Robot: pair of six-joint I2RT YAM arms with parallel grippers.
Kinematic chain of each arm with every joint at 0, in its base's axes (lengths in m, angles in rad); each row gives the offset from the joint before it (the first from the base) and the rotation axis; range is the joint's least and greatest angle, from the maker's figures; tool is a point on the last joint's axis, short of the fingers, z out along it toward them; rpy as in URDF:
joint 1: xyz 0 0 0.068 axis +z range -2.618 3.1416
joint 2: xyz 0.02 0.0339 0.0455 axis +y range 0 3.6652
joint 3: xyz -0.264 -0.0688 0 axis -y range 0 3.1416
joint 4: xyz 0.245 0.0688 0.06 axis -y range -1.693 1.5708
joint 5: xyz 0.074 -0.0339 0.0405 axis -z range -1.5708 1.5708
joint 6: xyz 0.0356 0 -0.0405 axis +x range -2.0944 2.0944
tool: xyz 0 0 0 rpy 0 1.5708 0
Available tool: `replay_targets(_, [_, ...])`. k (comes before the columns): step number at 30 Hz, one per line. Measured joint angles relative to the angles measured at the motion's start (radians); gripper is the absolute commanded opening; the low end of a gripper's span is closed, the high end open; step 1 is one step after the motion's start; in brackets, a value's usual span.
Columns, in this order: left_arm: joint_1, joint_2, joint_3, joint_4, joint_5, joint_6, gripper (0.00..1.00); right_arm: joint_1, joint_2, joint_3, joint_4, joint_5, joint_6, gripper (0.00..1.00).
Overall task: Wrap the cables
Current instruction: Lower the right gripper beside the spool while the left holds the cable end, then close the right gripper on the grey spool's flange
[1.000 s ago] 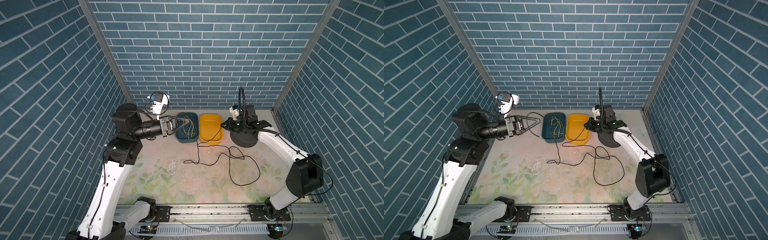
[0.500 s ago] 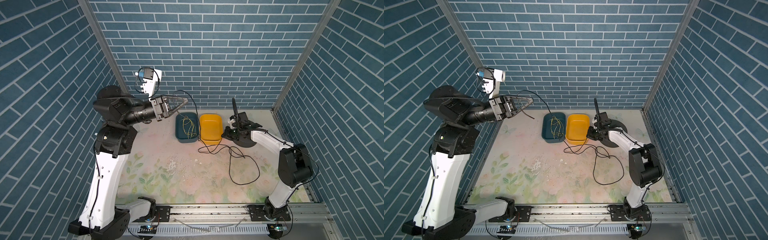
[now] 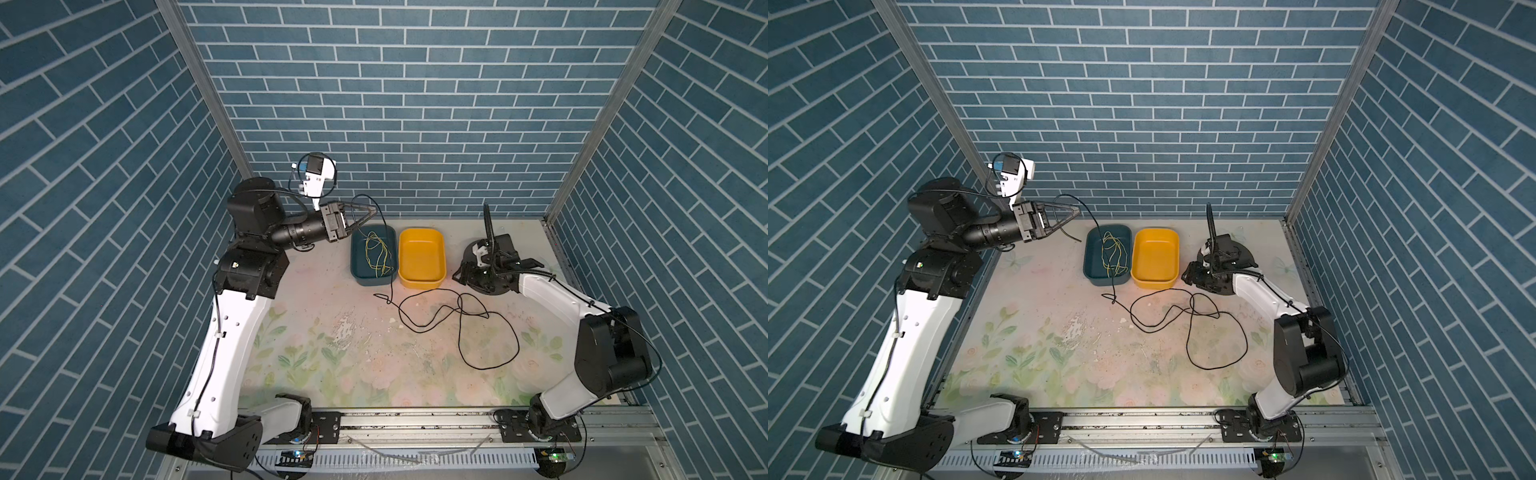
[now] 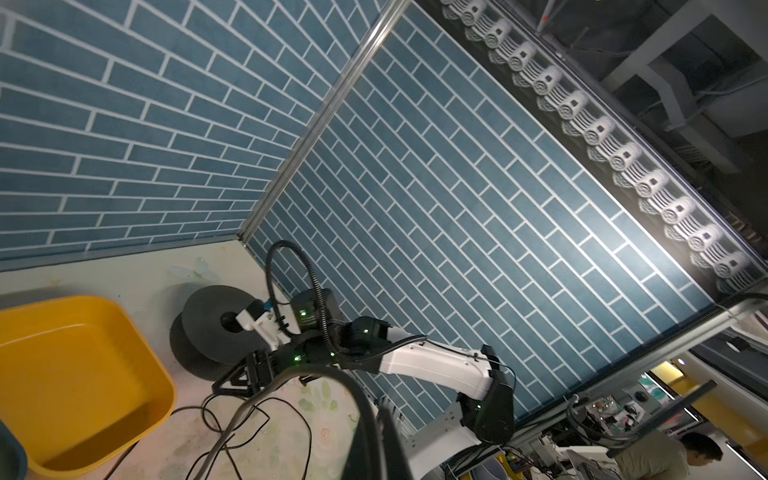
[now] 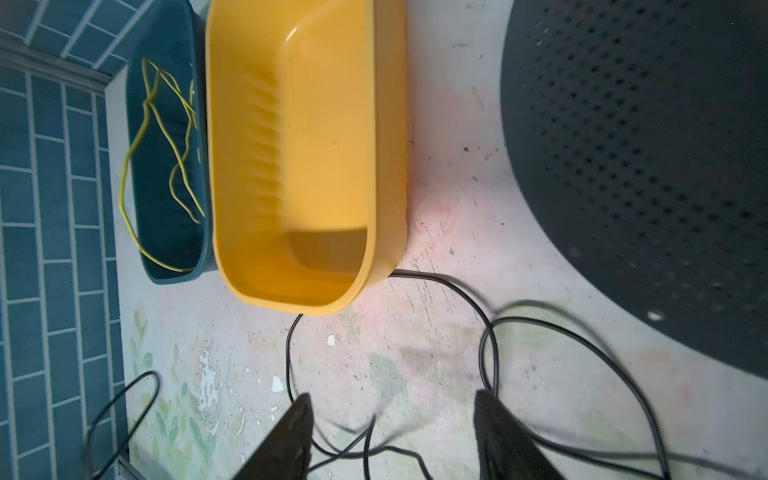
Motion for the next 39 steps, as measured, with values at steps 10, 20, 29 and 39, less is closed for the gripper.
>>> replay_targets(10, [0.036,-0.032,-0.209,-0.014,-0.089,0.09,0.0,-0.151,-0.218,-0.217,0.035,0.003,0.013,0.82])
replay_targets(20, [0.047,-0.072,-0.294,-0.135,-0.192,0.214,0.0,-0.345,-0.283,-0.421,0.236,-0.072,0.076,0.86])
replay_targets(29, [0.048,-0.119,-0.318,-0.253,-0.23,0.304,0.0,-0.431,-0.154,-0.476,0.569,-0.145,0.167,0.84])
replay_targets(39, [0.051,-0.175,-0.355,-0.298,-0.235,0.334,0.0,-0.476,0.179,-0.483,1.07,-0.255,0.344,0.79])
